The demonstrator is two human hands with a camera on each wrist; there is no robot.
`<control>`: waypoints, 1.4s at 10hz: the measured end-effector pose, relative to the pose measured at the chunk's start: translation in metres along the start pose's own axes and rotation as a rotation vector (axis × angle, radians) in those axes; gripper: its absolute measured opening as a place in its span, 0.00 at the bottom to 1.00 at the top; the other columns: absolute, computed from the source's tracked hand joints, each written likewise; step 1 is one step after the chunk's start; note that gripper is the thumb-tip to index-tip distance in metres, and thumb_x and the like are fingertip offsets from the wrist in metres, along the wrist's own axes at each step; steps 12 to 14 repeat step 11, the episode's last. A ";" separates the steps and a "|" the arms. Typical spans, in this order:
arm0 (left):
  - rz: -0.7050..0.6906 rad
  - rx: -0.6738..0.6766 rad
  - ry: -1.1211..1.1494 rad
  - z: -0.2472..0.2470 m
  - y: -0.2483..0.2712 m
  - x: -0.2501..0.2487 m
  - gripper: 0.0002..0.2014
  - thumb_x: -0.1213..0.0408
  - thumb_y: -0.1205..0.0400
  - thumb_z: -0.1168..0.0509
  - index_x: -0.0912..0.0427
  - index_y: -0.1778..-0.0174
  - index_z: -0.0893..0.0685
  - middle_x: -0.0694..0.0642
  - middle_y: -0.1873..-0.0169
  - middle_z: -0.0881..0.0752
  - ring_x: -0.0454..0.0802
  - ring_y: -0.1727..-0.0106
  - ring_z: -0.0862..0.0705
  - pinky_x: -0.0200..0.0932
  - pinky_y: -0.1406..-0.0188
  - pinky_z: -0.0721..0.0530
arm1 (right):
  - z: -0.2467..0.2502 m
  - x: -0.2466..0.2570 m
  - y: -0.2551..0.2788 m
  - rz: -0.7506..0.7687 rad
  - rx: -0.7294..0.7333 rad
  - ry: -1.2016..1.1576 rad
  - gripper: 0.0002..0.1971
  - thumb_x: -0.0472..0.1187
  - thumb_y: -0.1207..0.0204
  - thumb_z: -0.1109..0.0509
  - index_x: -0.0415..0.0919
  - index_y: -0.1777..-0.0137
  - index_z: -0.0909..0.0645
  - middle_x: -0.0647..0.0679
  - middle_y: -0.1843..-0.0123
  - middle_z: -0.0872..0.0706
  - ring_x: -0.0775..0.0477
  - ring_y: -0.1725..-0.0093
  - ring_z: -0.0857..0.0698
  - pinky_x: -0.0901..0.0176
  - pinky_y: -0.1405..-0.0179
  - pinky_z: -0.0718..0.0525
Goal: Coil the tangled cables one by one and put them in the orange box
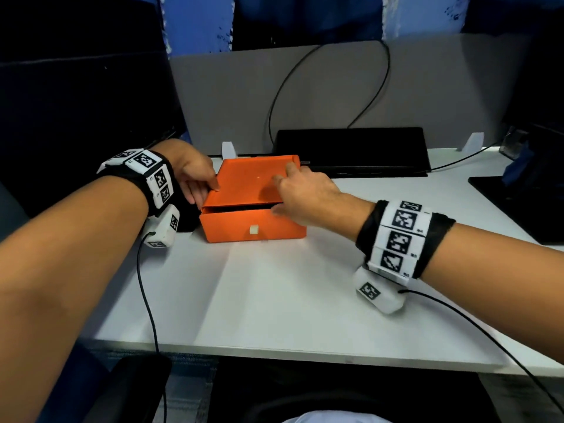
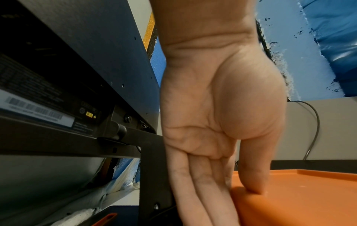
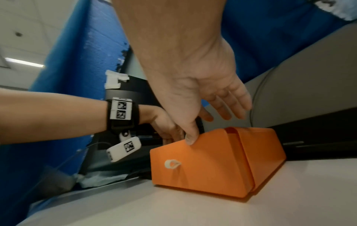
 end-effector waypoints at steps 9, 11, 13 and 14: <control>0.099 0.058 -0.409 -0.022 0.025 -0.022 0.39 0.59 0.23 0.21 0.67 0.20 0.30 0.66 0.43 0.09 0.62 0.53 0.05 0.61 0.50 0.07 | -0.022 -0.038 -0.015 -0.141 0.174 -0.349 0.20 0.53 0.19 0.24 0.39 0.36 0.17 0.46 0.48 0.17 0.43 0.49 0.15 0.51 0.48 0.14; -0.080 -0.215 -0.526 -0.004 0.051 -0.081 0.46 0.37 0.35 0.17 0.57 0.25 0.21 0.57 0.35 0.14 0.63 0.50 0.11 0.60 0.42 0.11 | 0.003 -0.065 0.009 -0.088 0.167 -0.363 0.19 0.60 0.15 0.32 0.43 0.45 0.18 0.51 0.48 0.12 0.46 0.47 0.12 0.53 0.50 0.14; -0.080 -0.215 -0.526 -0.004 0.051 -0.081 0.46 0.37 0.35 0.17 0.57 0.25 0.21 0.57 0.35 0.14 0.63 0.50 0.11 0.60 0.42 0.11 | 0.003 -0.065 0.009 -0.088 0.167 -0.363 0.19 0.60 0.15 0.32 0.43 0.45 0.18 0.51 0.48 0.12 0.46 0.47 0.12 0.53 0.50 0.14; -0.080 -0.215 -0.526 -0.004 0.051 -0.081 0.46 0.37 0.35 0.17 0.57 0.25 0.21 0.57 0.35 0.14 0.63 0.50 0.11 0.60 0.42 0.11 | 0.003 -0.065 0.009 -0.088 0.167 -0.363 0.19 0.60 0.15 0.32 0.43 0.45 0.18 0.51 0.48 0.12 0.46 0.47 0.12 0.53 0.50 0.14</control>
Point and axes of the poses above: each hand's wrist, its own y-axis away from the middle knuckle, its own z-axis out of the back of the hand, x = y × z, the point moved 4 cm from there along -y, towards the middle knuckle
